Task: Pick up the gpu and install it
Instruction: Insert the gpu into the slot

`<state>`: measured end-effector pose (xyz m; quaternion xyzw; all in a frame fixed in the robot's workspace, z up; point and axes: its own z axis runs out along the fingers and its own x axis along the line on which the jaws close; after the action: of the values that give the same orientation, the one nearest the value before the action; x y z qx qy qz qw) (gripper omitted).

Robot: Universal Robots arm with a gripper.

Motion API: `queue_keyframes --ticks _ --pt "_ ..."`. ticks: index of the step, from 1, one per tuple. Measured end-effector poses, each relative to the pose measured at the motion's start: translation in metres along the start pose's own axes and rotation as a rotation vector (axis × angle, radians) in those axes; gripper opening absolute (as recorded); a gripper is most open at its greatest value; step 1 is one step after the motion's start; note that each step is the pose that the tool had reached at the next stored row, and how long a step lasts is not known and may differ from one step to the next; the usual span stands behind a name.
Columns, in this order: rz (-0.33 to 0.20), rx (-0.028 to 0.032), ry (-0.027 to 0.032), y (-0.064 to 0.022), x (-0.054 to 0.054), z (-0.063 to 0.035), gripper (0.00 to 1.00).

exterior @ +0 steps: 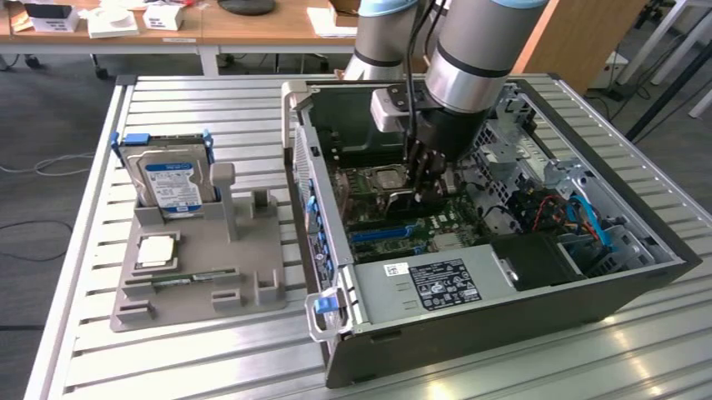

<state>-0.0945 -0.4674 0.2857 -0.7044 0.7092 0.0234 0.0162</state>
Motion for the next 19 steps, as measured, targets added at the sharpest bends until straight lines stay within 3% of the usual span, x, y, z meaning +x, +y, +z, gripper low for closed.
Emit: queue_keyframes --ticks 19 --pt "0.000 0.0007 -0.0003 0.0033 0.0011 0.0018 0.27"
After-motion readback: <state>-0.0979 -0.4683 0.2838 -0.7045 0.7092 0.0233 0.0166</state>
